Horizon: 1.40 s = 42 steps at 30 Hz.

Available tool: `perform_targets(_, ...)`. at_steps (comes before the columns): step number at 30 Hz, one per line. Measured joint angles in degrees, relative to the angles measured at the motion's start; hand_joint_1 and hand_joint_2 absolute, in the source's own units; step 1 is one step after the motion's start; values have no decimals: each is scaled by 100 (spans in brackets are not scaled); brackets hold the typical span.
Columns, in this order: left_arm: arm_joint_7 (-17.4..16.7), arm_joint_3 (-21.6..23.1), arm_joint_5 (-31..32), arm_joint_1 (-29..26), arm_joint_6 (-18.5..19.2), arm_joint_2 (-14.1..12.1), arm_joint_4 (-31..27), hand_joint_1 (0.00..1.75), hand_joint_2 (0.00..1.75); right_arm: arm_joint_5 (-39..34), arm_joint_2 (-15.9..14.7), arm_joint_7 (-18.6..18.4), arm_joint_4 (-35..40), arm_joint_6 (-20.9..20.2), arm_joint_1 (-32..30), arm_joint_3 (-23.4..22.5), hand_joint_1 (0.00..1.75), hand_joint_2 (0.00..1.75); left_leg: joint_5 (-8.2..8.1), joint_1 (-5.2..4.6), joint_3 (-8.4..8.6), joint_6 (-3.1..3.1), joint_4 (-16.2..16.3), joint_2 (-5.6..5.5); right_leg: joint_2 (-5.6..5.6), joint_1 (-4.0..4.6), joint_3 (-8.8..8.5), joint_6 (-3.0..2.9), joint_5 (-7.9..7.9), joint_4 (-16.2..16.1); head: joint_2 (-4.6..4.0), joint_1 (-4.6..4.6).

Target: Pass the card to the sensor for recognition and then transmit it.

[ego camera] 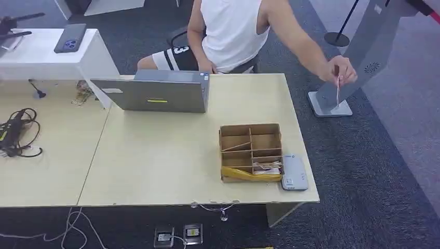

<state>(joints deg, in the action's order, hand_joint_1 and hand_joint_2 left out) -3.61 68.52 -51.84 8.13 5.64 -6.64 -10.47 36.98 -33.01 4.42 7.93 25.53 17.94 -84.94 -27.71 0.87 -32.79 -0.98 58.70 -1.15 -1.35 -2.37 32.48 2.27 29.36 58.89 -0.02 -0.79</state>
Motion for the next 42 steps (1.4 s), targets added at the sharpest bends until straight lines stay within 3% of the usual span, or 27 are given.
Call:
perform_targets(6,0,0,-15,-8,0,26,0,0,175,11,-980,616,-96,-203,494,-26,0,175,1,-3,-3,4,0,-3,10,-3,-2,2,-1,2,0,4)
perform_targets(8,0,0,-17,-10,0,35,0,0,175,288,-1298,636,-122,-221,854,-26,0,175,2,-4,-10,4,0,0,4,-4,0,4,-3,6,0,2)
perform_targets(11,4,0,-44,-9,2,57,0,0,175,957,-1724,697,-173,-221,1642,-9,0,175,7,-14,-11,12,0,4,-2,-14,4,7,-5,14,0,7)
perform_targets(13,9,0,-52,-15,2,79,0,0,175,1520,-1982,942,-201,-280,2367,42,0,175,12,-15,-17,18,0,3,1,-15,12,13,-9,16,0,4)
perform_targets(16,7,0,-55,-10,2,98,0,0,175,2473,-2150,1254,-247,-223,3432,218,0,175,17,-13,-28,22,0,-2,10,-13,13,15,-10,19,0,2)
perform_targets(20,9,0,-57,-7,2,131,0,0,175,3888,-2056,1902,-326,351,4662,562,0,175,32,-8,-48,30,-1,-36,43,-6,5,15,-11,28,0,4)
perform_targets(23,59,0,-55,0,0,140,0,0,175,5027,-1666,2542,-420,810,5335,986,0,175,36,-3,-41,25,-2,-41,46,-1,9,13,-12,30,0,7)
perform_targets(25,83,2,-48,26,2,144,0,0,175,5099,-1318,2535,-476,1080,5654,1328,0,175,39,1,-26,24,0,-39,40,3,8,13,-12,29,0,5)
perform_targets(30,207,2,-48,14,2,131,0,0,175,5102,-503,2531,-546,1268,6002,2346,0,175,60,4,-50,18,-1,-77,73,5,12,11,-13,36,0,4)
perform_targets(32,262,2,-35,43,2,131,0,0,175,4814,-136,1856,-454,823,5664,2972,0,175,56,28,19,13,15,-60,51,27,33,9,-12,2,0,31)
perform_targets(33,273,2,-9,46,2,131,0,0,175,4348,-110,1142,-218,209,5203,3538,0,175,47,61,64,8,27,-56,40,70,-14,11,-11,-47,0,74)
perform_targets(34,286,2,18,43,0,131,0,0,175,3615,-205,171,122,-703,4615,4063,0,175,44,90,83,13,60,-58,16,101,-55,14,-14,-91,0,63)
perform_targets(35,293,2,31,28,0,125,0,0,175,2701,-417,-921,565,-1500,4062,4671,0,175,43,86,46,16,54,-74,30,88,-65,27,-22,-91,0,-9)
perform_targets(36,295,4,31,-3,4,105,2,0,175,1981,-706,-2254,1077,-2197,3635,5243,0,175,50,40,-35,32,45,-86,48,26,-36,33,-26,-36,0,-100)
perform_targets(37,295,4,28,-48,7,96,2,0,175,1507,-945,-3248,1758,-2525,3378,5727,0,175,65,-40,-150,51,26,-85,46,-50,49,52,-38,48,0,-160)
perform_targets(38,295,9,33,-72,11,75,6,0,175,1370,-1105,-3988,2732,-2431,3174,6356,0,175,58,-114,-302,50,22,-10,-29,-122,160,56,-41,103,0,-140)
perform_targets(39,295,11,33,-67,11,55,13,0,175,1469,-1136,-4233,3578,-2250,2989,6806,0,175,36,-147,-315,53,5,58,-123,-157,207,58,-40,123,0,-127)
perform_targets(40,295,11,33,-55,-11,39,18,0,175,1559,-1105,-4076,4519,-2078,2946,7267,0,175,-12,-145,-257,47,4,172,-245,-160,233,58,-41,117,0,-129)
perform_targets(41,295,11,35,-2,-98,24,26,0,175,1563,-997,-3719,5258,-2050,2878,7728,0,175,-41,-121,-188,43,3,264,-343,-138,217,56,-41,108,0,-49)
perform_targets(42,295,13,55,44,-112,26,26,0,175,1578,-943,-3301,5830,-2015,2786,8169,0,175,-70,-88,-132,45,3,299,-370,-106,165,52,-38,91,0,-31)
